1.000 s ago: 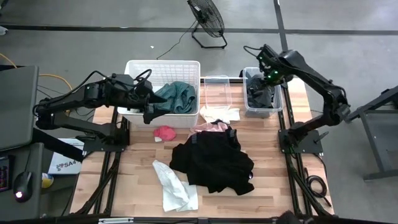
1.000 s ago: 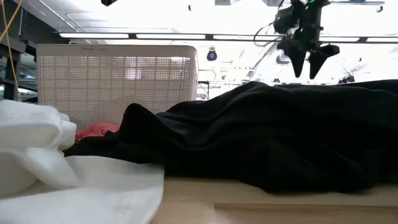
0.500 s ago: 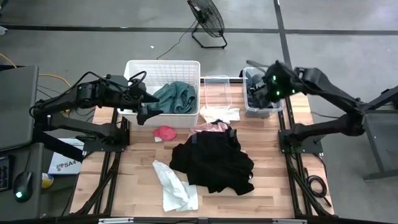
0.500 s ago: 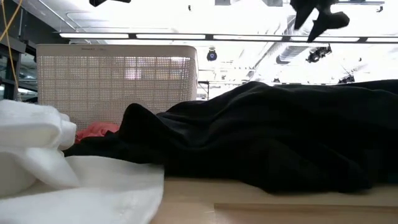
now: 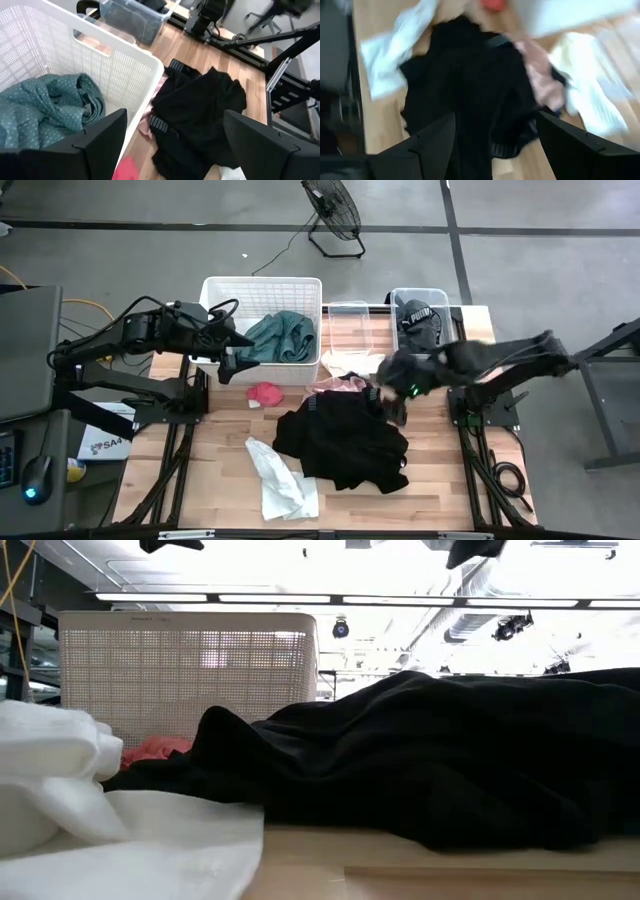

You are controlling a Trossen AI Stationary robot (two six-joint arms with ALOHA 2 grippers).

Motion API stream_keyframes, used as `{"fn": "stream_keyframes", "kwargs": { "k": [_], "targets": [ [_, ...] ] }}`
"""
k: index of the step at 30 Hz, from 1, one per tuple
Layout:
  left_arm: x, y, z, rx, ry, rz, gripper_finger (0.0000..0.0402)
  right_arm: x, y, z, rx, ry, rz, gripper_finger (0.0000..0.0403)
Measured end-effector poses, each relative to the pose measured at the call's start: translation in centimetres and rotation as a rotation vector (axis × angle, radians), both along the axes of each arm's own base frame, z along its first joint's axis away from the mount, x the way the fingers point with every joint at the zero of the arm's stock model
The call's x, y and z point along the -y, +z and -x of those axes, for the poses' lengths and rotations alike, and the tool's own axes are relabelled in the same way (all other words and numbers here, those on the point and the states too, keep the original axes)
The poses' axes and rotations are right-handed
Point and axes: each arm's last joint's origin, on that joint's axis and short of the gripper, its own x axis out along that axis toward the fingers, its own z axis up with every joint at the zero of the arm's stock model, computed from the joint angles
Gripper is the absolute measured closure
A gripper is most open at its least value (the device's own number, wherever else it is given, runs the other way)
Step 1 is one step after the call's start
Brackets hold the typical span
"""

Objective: Pick & Place Cloths
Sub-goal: Put the black t-shirt into the right transparent bin

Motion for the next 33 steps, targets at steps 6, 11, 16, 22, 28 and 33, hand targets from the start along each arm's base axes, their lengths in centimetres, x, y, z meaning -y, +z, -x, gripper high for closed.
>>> {"fn": "stream_keyframes", "kwargs": {
  "k": [6, 11, 16, 22, 28, 33],
  "targets": [
    [0.0, -0.2, 0.1, -0.027, -0.003, 0.001, 0.0078, -2.4, -4.3, -4.0, -0.138, 0.231, 0.139, 0.0133],
    [0.1, -0.3, 0.1, -0.029, -0.027, 0.016, 0.0078, -3.0, -8.4, -7.0, -0.254, 0.313, 0.199, 0.0133],
    [0.2, -0.4, 0.2, -0.052, -0.057, 0.017, 0.0078, -3.6, -11.8, -9.4, -0.283, 0.36, 0.221, 0.0133],
    [0.2, -0.6, 0.3, -0.065, -0.058, 0.02, 0.0078, -3.6, -14.3, -10.8, -0.323, 0.346, 0.22, 0.0133],
    [0.2, -0.7, 0.4, -0.078, -0.058, 0.022, 0.0078, -3.6, -16.3, -11.4, -0.385, 0.346, 0.227, 0.0133],
    [0.2, -0.7, 0.4, -0.079, -0.057, 0.022, 0.0078, -3.6, -16.4, -11.5, -0.376, 0.339, 0.225, 0.0157]
  ]
}}
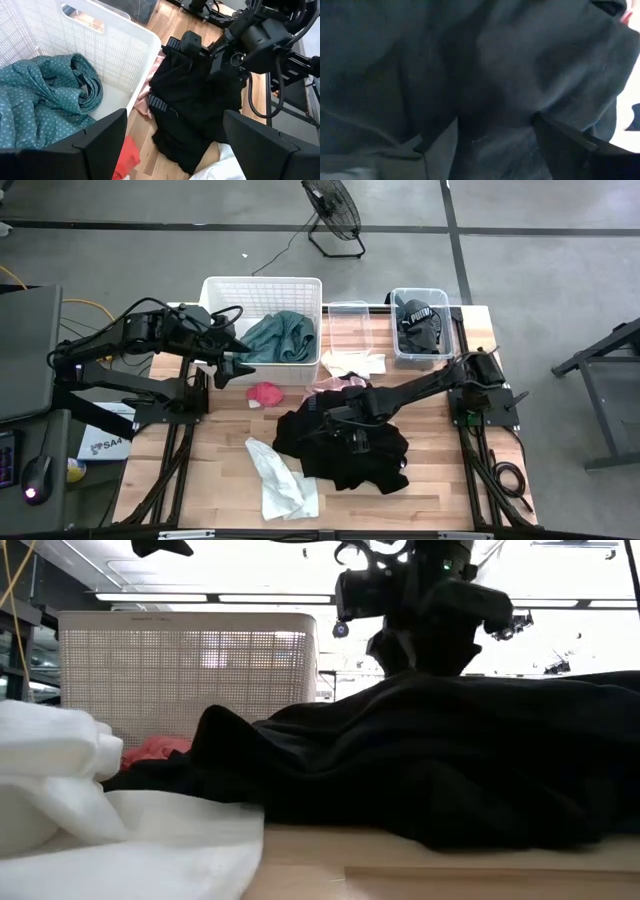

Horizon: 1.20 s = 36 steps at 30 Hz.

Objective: Pick & Place Cloths
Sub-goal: Put the black t-shirt into the right transparent bin, then put the black shirt into the white bin

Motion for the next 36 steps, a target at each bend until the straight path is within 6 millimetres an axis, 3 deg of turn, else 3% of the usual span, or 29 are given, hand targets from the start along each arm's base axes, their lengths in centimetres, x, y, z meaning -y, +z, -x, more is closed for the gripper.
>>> {"fn": "stream_keyframes", "kwargs": {
  "k": [5, 9, 12, 16, 25, 28, 32, 36],
  "targets": [
    [0.0, 0.0, 0.0, 0.0, 0.0, 0.0, 0.0078, 0.0, 0.8, 0.4, -0.003, -0.02, -0.033, 0.0253],
    [0.0, 0.0, 0.0, 0.0, 0.0, 0.0, 0.0078, 0.0, 0.2, 0.5, -0.038, -0.016, -0.031, 0.0346],
    [0.0, 0.0, 0.0, 0.0, 0.0, 0.0, 0.0078, -0.1, -0.3, 0.3, -0.051, -0.008, -0.026, 0.0389],
    [0.0, 0.0, 0.0, 0.0, 0.0, 0.0, 0.0078, 0.1, -0.8, 0.1, -0.061, -0.012, -0.029, 0.0369],
    [0.0, 0.0, 0.0, 0.002, -0.013, 0.009, 0.0078, 0.2, -1.2, -0.4, -0.036, -0.04, -0.061, 0.0183],
    [0.0, 0.0, 0.0, 0.002, -0.013, 0.009, 0.0078, 0.3, -1.8, -0.7, -0.044, -0.04, -0.059, 0.0146],
    [0.0, 0.0, 0.0, 0.002, -0.013, 0.009, 0.0078, 0.3, -3.1, -0.9, -0.078, -0.037, -0.049, 0.0166],
    [0.1, 0.0, 0.0, 0.002, -0.016, 0.011, 0.0078, 0.2, -3.3, -0.9, -0.087, -0.107, -0.081, 0.0266]
  ]
}}
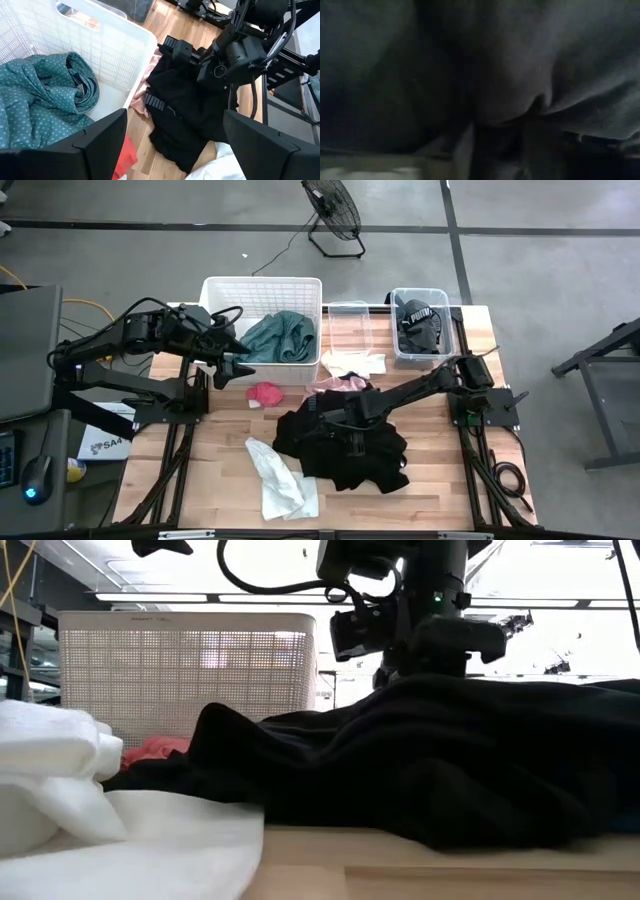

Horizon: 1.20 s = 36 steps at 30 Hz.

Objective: Pick & Place Cloths
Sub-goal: Put the black shirt into the white bin

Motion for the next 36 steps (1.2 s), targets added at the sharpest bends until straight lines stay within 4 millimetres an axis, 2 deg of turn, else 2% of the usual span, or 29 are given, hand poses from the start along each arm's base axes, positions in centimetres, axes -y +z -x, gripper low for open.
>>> {"fn": "stream_keyframes", "kwargs": {
  "k": [3, 5, 9, 12, 18, 23, 30, 36],
  "targets": [
    [0.0, 0.0, 0.0, 0.0, -0.001, 0.001, 0.0078, 0.0, 0.7, 0.2, 0.0, -0.042, -0.058, 0.0366],
    [0.0, 0.0, 0.0, 0.0, -0.001, 0.001, 0.0078, 0.0, 1.3, 0.4, 0.008, -0.064, -0.093, 0.0387],
    [0.0, 0.0, 0.0, 0.0, -0.001, 0.001, 0.0078, -0.1, 2.9, 0.8, 0.032, -0.124, -0.157, 0.0394],
    [0.0, 0.0, 0.0, 0.0, -0.002, 0.001, 0.0078, 0.0, 5.2, 1.4, 0.088, -0.178, -0.203, 0.0395],
    [0.0, 0.0, 0.0, 0.0, -0.003, 0.003, 0.0078, 0.4, 11.1, 3.5, 0.294, -0.268, -0.248, 0.0397],
    [0.0, 0.0, 0.0, 0.001, -0.005, 0.004, 0.0078, 0.8, 16.4, 5.7, 0.553, -0.292, -0.269, 0.0397],
    [0.0, 0.0, 0.0, 0.003, -0.005, 0.004, 0.0078, 1.4, 23.3, 8.7, 1.0, -0.251, -0.209, 0.0398],
    [0.0, 0.0, 0.0, 0.006, -0.005, 0.003, 0.0078, 2.0, 27.6, 10.4, 1.323, -0.135, -0.131, 0.0398]
  ]
}}
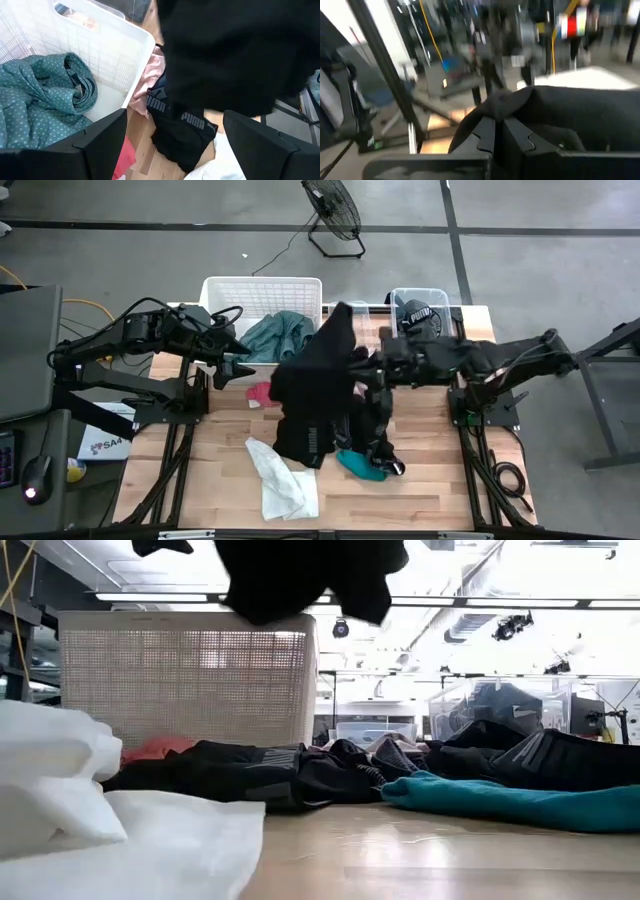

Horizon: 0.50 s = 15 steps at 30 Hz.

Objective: Pick & Place Cloths
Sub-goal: Put the black shirt into the white bin

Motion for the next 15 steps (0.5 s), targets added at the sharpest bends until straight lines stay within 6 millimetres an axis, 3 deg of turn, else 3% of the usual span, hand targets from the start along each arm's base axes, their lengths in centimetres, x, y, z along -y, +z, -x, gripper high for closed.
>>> {"fn": "stream_keyframes", "kwargs": {
  "k": [7, 15],
  "targets": [
    [0.0, 0.4, -0.3, 0.05, 0.0, -0.008, 0.0078, 0.5, 2.0, 0.4, 0.172, -0.025, 0.147, 0.0398],
    [-0.1, 0.7, -0.4, 0.082, 0.0, -0.013, 0.0078, 1.3, 2.7, 0.3, 0.256, 0.064, 0.157, 0.0398]
  ]
}}
